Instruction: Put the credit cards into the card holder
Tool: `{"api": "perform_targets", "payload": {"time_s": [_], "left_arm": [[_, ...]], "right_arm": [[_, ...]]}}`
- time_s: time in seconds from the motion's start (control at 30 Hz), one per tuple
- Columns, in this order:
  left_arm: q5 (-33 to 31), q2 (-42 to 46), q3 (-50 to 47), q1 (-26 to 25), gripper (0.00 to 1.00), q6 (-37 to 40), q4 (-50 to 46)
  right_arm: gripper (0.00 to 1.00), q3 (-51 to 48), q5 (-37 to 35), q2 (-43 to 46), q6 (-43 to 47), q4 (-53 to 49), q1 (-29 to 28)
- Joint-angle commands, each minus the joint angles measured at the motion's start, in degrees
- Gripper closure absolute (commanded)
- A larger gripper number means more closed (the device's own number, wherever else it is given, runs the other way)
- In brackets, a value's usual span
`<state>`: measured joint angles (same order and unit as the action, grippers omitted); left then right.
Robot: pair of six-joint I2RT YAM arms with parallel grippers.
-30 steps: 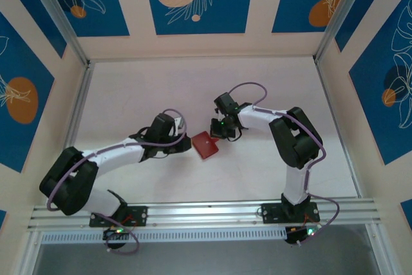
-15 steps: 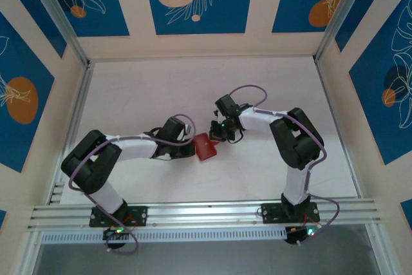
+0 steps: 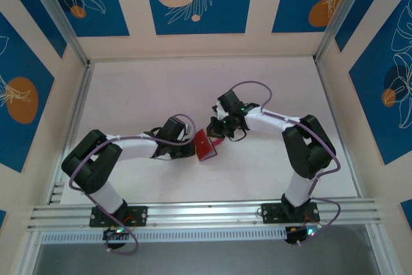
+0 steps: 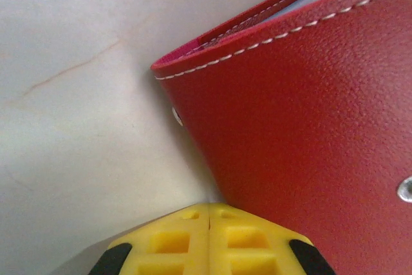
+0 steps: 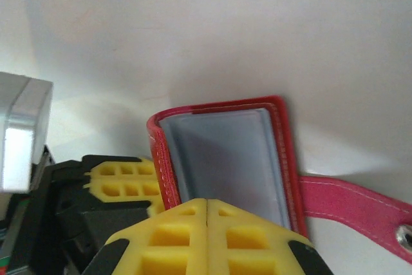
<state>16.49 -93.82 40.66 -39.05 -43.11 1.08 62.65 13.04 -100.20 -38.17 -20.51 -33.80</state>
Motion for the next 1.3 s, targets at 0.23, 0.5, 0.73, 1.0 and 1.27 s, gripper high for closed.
{"api": "perform_targets", "payload": {"time_s": [0.23, 0.5, 0.73, 1.0, 1.27], "left_arm": [[-2.15, 0.71, 0.38, -1.3, 1.0, -0.14, 1.54], [-8.5, 13.91, -3.12, -0.37, 1.0, -3.11, -8.47], [-12.1, 23.06, -5.01, 1.81, 1.0, -4.74, -18.05], [-11.88, 30.72, -4.94, 4.77, 1.0, -2.29, -25.72], [-9.63, 25.3, 1.17, 4.77, 1.0, 0.0, -25.6]], "right_arm": [[1.0, 1.34, 4.96, -1.49, -1.35, 0.16, -2.19], [1.0, 0.96, 7.59, -2.99, -3.18, 3.45, -2.64], [1.0, 2.97, 6.44, -3.55, -3.4, 2.59, -5.09], [1.0, 7.1, 2.3, -10.1, -3.18, 0.96, -11.01], [1.0, 7.87, -1.54, -14.15, -3.78, -0.93, -11.5]]}}
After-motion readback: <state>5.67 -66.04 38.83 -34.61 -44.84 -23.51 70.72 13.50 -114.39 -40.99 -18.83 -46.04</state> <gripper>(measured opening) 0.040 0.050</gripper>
